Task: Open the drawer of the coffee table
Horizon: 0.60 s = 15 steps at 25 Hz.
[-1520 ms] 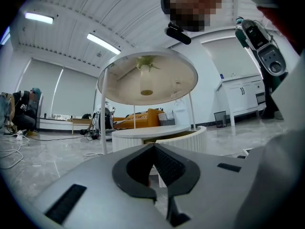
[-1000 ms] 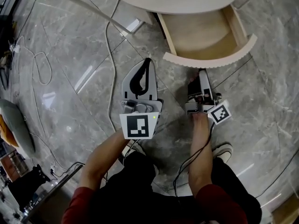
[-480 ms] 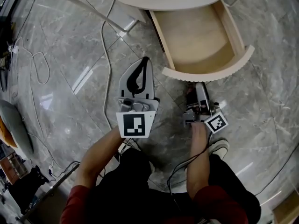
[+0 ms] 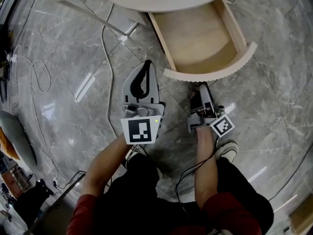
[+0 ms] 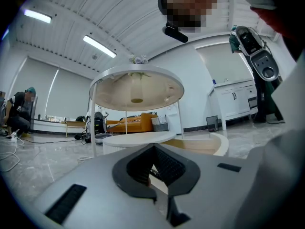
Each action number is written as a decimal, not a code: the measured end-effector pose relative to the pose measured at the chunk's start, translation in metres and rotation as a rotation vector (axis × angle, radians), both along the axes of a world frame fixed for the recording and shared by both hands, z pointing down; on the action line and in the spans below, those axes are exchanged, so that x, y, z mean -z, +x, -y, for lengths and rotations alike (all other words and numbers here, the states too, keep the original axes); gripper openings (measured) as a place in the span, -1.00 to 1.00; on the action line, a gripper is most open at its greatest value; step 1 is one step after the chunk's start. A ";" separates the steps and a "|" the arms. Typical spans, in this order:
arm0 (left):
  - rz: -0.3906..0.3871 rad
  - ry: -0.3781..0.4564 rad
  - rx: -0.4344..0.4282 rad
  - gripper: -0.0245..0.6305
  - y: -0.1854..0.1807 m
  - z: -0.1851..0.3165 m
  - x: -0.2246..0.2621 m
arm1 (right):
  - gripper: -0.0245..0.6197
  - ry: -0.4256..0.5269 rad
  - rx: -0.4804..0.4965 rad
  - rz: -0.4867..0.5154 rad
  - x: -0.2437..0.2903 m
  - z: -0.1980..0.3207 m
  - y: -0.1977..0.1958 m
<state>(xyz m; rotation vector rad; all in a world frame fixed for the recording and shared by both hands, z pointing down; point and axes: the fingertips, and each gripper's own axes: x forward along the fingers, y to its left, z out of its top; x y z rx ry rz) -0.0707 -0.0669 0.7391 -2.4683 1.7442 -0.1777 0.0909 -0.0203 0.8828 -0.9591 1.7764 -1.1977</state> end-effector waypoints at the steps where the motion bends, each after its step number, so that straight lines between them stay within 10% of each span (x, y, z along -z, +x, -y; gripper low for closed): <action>1: 0.001 0.003 0.000 -0.89 0.001 0.002 0.005 | -0.15 -0.020 -0.004 -0.010 0.003 -0.003 0.001; 15: -0.089 -0.104 0.122 -0.89 -0.019 0.006 0.228 | -0.15 -0.150 0.125 -0.295 0.259 -0.018 -0.017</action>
